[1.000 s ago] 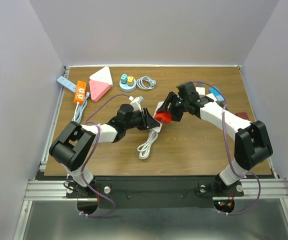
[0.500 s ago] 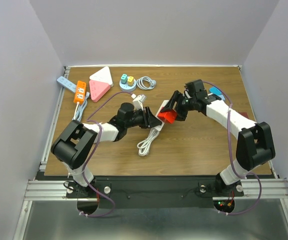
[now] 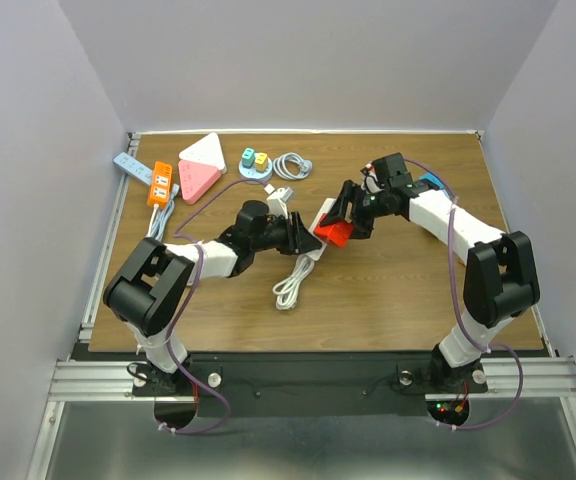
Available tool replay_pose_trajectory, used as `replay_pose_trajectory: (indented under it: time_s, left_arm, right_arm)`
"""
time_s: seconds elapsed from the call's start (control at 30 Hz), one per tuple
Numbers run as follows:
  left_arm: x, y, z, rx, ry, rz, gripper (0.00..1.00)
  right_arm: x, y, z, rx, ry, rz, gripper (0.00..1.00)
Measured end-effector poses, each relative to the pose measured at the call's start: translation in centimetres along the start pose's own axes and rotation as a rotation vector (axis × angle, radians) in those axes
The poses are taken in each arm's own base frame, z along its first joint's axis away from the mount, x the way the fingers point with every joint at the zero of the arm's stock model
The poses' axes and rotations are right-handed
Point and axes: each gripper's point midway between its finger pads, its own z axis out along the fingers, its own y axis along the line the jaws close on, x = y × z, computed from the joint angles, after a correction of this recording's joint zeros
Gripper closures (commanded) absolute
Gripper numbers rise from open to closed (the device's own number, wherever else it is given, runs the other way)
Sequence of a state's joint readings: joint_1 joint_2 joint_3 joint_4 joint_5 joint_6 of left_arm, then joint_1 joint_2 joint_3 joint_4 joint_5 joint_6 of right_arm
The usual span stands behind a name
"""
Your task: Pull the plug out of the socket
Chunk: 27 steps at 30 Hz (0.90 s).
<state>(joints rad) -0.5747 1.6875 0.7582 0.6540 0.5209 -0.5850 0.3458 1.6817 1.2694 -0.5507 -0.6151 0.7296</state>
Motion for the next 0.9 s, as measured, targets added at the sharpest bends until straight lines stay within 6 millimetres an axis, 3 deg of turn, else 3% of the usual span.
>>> replay_pose_trajectory:
  time_s: [0.27,0.9]
  left_arm:
    - [0.3,0.1,0.3,0.015,0.05,0.046,1.0]
    - [0.1,0.8,-0.6,0.035,0.071,0.087,1.0]
  right_arm:
    - [0.6,-0.8,-0.4,0.004,0.036,-0.054,1.0]
    - [1.4,-0.4,-0.5,-0.037,0.069,-0.098,1.0]
